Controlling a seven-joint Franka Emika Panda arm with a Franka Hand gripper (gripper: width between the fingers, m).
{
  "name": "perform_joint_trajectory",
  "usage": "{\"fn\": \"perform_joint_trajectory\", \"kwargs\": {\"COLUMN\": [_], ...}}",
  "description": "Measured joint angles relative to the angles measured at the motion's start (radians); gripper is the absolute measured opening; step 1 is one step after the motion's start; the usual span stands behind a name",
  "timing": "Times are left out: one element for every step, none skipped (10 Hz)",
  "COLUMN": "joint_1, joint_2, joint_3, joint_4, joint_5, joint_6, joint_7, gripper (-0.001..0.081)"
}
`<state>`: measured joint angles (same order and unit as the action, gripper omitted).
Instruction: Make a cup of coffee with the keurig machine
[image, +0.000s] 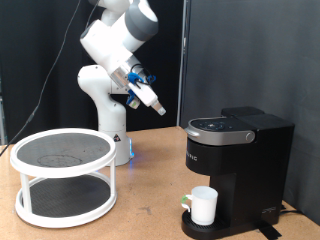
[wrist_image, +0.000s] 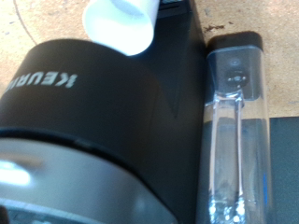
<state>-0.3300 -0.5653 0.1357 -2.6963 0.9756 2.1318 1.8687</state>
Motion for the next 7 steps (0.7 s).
{"fn": "perform_joint_trajectory", "kwargs": {"joint_1": [0.000,0.000,-0.001,-0.002,-0.002,-0.002,-0.002], "joint_2": [-0.004,-0.009,-0.011,-0.011,-0.009,-0.008,-0.008], "joint_3": [0.001,0.002,0.001,-0.001,0.000,0.000,0.000], "joint_4": [0.016,0.035,0.059,0.088,0.115,0.130,0.131], "joint_5": [-0.010,-0.038,-0.082,-0.139,-0.196,-0.211,-0.211], "joint_6": [-0.005,-0.019,-0.064,-0.135,-0.195,-0.219,-0.220], "joint_7": [0.004,0.008,0.027,0.060,0.086,0.093,0.093], "gripper": [0.0734,0.0734,0.0734,0.0734,0.0734,0.0734,0.0734]}}
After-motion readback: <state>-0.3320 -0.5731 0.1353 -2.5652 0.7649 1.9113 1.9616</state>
